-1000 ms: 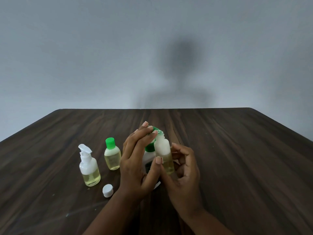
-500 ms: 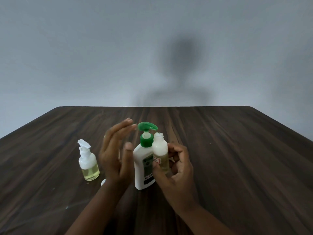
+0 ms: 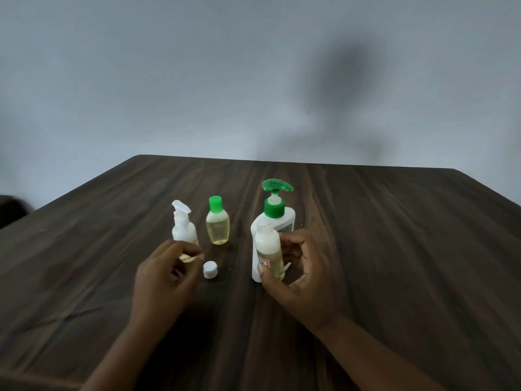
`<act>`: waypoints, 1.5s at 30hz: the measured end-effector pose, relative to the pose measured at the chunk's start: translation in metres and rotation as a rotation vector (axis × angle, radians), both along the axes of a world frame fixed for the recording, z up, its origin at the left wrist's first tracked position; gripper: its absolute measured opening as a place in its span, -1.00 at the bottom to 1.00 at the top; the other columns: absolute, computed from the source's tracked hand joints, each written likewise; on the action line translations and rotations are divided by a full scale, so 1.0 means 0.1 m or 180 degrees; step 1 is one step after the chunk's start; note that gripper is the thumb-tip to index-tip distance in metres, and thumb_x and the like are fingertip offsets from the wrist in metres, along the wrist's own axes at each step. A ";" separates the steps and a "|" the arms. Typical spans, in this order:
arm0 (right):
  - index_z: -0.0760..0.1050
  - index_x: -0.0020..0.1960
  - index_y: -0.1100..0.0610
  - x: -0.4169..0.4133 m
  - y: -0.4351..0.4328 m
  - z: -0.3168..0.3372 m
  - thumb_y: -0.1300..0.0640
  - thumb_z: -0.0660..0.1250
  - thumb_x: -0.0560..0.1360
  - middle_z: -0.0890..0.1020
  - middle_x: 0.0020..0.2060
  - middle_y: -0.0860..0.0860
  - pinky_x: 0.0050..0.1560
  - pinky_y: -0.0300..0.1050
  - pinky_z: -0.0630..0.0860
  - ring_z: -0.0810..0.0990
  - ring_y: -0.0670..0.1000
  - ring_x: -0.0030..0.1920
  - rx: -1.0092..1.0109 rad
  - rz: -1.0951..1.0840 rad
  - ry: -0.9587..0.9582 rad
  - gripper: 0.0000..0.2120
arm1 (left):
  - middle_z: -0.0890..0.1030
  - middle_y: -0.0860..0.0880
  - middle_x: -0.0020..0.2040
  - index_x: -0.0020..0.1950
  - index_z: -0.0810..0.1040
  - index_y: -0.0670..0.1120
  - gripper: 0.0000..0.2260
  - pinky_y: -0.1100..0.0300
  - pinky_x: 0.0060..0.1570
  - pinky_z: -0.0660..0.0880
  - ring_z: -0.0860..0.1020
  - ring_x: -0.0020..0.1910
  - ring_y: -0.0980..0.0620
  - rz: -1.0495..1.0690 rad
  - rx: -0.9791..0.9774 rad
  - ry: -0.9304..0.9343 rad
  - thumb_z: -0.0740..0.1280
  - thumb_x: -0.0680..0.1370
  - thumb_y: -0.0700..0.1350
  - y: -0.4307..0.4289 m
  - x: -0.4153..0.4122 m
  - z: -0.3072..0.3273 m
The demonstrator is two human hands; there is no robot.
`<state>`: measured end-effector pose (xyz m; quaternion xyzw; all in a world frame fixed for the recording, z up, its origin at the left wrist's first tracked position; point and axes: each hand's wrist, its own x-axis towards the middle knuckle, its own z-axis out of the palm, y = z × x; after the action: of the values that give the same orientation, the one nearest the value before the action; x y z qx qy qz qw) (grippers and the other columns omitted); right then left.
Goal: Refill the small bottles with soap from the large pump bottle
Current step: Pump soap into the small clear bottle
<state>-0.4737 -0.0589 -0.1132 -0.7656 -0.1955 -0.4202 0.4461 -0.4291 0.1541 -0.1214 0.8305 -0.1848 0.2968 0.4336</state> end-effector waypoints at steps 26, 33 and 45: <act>0.37 0.11 -0.08 0.05 0.08 -0.14 -0.03 0.47 0.36 0.60 0.09 -0.10 0.00 -0.19 0.63 0.66 -0.09 0.06 0.0503 0.0889 0.0974 -0.59 | 0.67 0.02 -0.18 -0.14 0.66 -0.09 -0.89 0.34 -0.23 0.57 0.63 -0.26 0.13 -0.0706 -0.0620 0.0164 0.52 0.38 -0.15 -0.51 -0.12 0.70; 0.35 0.10 -0.10 0.07 0.07 -0.14 -0.08 0.44 0.36 0.58 0.07 -0.16 -0.01 -0.34 0.58 0.63 -0.18 0.06 0.0416 0.0834 0.0926 -0.61 | 0.66 0.02 -0.18 -0.19 0.66 -0.04 -0.89 0.33 -0.28 0.55 0.61 -0.28 0.12 -0.0631 -0.0279 0.0298 0.54 0.35 -0.10 -0.52 -0.10 0.74; 0.34 0.10 -0.16 0.07 0.05 -0.16 -0.07 0.43 0.40 0.59 0.06 -0.13 -0.01 -0.43 0.54 0.62 -0.16 0.08 0.0267 0.0552 0.0620 -0.64 | 0.65 0.07 -0.19 -0.14 0.66 -0.06 -0.84 0.47 -0.20 0.49 0.62 -0.22 0.17 -0.0457 -0.0841 -0.0057 0.50 0.32 -0.08 -0.65 -0.19 0.59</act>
<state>-0.4665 -0.0540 -0.1293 -0.7637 -0.1990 -0.3115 0.5293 -0.4477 0.0893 -0.0625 0.7482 -0.2069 0.2941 0.5575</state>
